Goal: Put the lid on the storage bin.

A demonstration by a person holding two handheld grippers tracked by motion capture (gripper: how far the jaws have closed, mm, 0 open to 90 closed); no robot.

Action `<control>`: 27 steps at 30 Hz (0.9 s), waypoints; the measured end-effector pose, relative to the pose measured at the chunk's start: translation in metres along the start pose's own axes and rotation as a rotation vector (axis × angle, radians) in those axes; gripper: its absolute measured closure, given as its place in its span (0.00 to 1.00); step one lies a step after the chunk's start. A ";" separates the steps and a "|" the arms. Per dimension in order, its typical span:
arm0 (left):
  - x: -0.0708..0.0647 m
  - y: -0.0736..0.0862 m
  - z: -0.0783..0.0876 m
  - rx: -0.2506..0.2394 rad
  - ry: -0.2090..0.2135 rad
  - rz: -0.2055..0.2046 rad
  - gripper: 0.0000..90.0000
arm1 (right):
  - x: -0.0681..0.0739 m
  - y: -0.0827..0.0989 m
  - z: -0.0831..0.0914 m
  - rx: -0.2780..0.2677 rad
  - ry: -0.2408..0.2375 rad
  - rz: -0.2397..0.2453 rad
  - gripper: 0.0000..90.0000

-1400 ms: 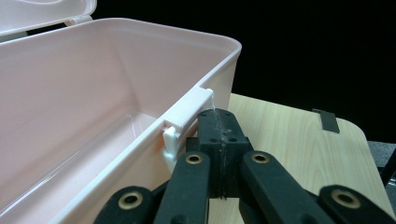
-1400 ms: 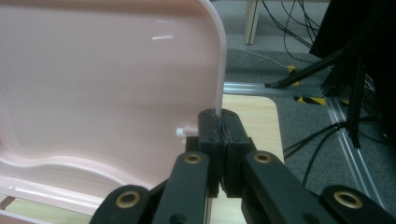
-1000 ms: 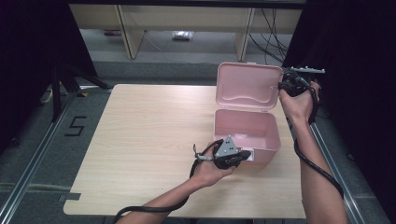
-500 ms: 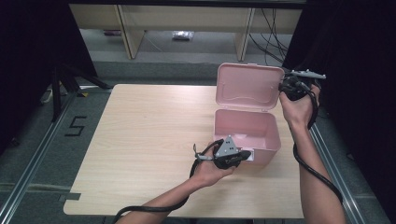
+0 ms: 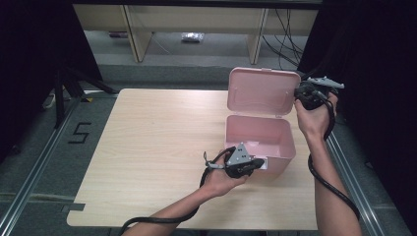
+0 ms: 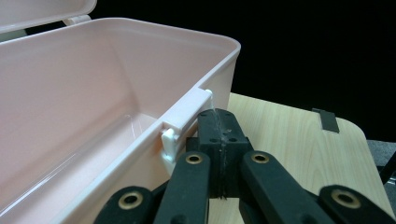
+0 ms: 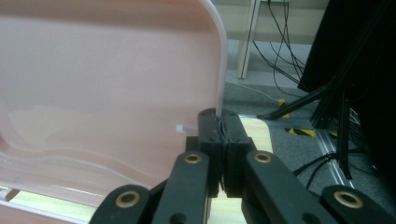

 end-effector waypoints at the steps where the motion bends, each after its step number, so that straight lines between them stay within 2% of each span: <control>1: 0.000 0.000 0.000 0.000 -0.001 0.000 1.00 | 0.000 0.000 0.000 -0.008 -0.004 0.010 1.00; 2: 0.000 0.000 0.000 0.000 0.000 0.000 1.00 | -0.002 0.000 0.000 -0.011 0.008 0.027 1.00; 5: 0.000 0.000 0.001 0.007 -0.006 0.002 1.00 | 0.001 0.001 0.002 -0.015 -0.002 0.001 1.00; 7: 0.000 0.000 0.001 0.006 -0.006 0.002 1.00 | 0.000 0.002 0.003 -0.024 0.007 0.015 1.00; 8: 0.000 0.001 0.001 0.007 -0.006 0.001 1.00 | 0.001 0.003 0.003 -0.022 0.001 -0.001 1.00; 9: 0.000 0.000 0.000 -0.002 0.002 0.001 1.00 | 0.000 0.002 0.003 -0.031 0.002 0.021 1.00; 11: 0.000 0.000 0.000 -0.001 0.000 0.000 1.00 | -0.001 0.003 0.004 -0.034 0.009 0.028 1.00; 13: 0.000 0.000 0.000 -0.002 -0.001 0.002 1.00 | 0.000 0.004 0.005 -0.038 0.010 0.019 1.00; 14: 0.000 0.000 0.000 -0.001 -0.001 0.001 1.00 | 0.002 0.003 0.005 -0.052 0.005 -0.007 1.00; 15: 0.000 0.000 0.000 -0.002 -0.002 0.002 1.00 | 0.000 0.004 0.006 -0.037 0.004 0.024 1.00; 17: 0.000 0.001 0.001 0.010 -0.007 0.001 1.00 | 0.000 0.004 0.006 -0.044 0.005 0.041 1.00; 20: 0.000 0.000 0.000 0.007 -0.007 0.003 1.00 | 0.001 0.005 0.008 -0.041 0.005 0.018 1.00; 21: 0.000 0.001 0.001 0.009 -0.006 0.002 1.00 | 0.001 0.006 0.008 -0.045 0.004 0.032 1.00; 23: 0.000 0.000 0.000 0.009 -0.006 0.002 1.00 | 0.001 0.006 0.008 -0.055 0.010 0.033 1.00; 24: 0.000 0.001 0.000 0.009 -0.006 0.001 1.00 | 0.002 0.007 0.009 -0.047 0.011 0.016 1.00; 25: 0.000 0.000 0.000 0.009 -0.006 0.001 1.00 | 0.001 0.007 0.010 -0.054 0.013 0.034 1.00; 27: 0.000 0.001 0.000 0.009 -0.007 0.001 1.00 | 0.002 0.007 0.010 -0.058 0.012 0.030 1.00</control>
Point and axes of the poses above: each handheld gripper's, and its own axes: z roughly backward along the jaws, y roughly out of its underside, x roughly to its left, the point moved 8 cm from there along -z, roughly forward along the jaws, and after that the axes turned 6 degrees about x, right-handed, at the moved point
